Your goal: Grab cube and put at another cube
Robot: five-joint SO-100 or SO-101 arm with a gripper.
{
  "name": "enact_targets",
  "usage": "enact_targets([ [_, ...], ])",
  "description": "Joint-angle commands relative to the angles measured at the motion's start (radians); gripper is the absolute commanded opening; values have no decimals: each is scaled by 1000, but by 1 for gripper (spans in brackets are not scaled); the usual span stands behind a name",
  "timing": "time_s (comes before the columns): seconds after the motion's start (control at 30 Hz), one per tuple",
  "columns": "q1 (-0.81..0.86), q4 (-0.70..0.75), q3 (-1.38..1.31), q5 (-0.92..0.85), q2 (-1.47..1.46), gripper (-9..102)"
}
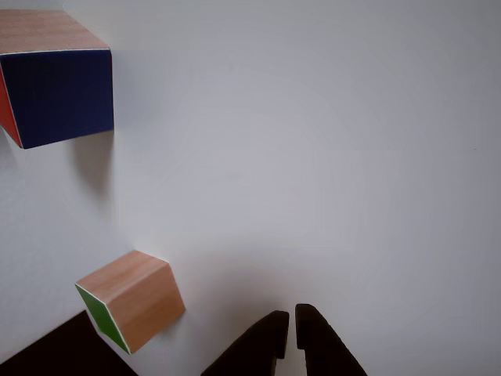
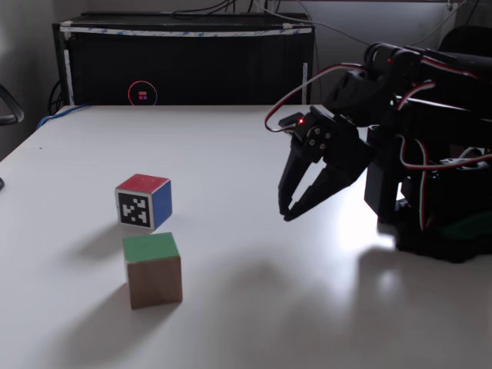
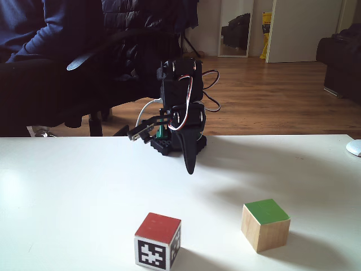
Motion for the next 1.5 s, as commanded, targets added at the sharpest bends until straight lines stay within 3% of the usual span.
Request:
enact_targets([
  [0.0,-26,5,-25,-26,3,0],
  [0.77,-49,2,-94,-57,5,0],
  [1.17,-276,-78,-359,71,-483,0],
  [1.47,-446,-78,-451,138,-508,0],
])
